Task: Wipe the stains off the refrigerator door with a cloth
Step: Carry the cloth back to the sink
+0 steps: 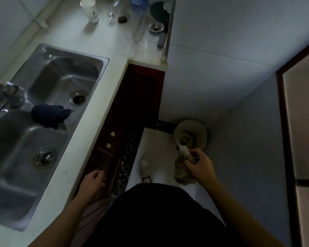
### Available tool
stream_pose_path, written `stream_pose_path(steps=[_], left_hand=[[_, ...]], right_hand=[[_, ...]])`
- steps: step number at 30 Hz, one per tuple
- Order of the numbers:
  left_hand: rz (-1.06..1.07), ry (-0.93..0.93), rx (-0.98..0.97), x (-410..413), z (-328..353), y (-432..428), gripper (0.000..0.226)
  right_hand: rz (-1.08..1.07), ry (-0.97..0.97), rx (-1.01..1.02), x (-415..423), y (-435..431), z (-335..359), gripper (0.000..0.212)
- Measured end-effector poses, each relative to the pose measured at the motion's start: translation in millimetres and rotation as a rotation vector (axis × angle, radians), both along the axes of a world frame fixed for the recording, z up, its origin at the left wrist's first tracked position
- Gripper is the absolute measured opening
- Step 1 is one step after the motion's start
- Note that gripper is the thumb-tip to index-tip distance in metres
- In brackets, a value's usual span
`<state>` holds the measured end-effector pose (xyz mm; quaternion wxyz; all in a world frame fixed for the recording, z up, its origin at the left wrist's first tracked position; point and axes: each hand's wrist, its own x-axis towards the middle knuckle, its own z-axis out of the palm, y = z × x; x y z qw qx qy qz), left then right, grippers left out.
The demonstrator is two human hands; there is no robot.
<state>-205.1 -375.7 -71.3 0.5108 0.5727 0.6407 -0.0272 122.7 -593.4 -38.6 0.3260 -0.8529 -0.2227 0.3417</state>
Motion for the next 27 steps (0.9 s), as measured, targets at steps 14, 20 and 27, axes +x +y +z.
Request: stream_pose_path(steps=[14,20,27], left_hand=[[-0.129,-0.151,-0.003,177.0,27.9,161.8,0.020],[-0.087,-0.109,0.072,204.5,46.5,202.8,0.018],[0.143,-0.042,0.155,219.8,62.7,244.7,0.023]], right_hand=[[-0.125,-0.102,-0.088,94.0,107.7,5.9,0.027],[0.015,-0.093,-0.028,151.3,197.0,-3.6,0.025],[0.289,-0.027,0.047,205.7,337.2,10.1,0.024]])
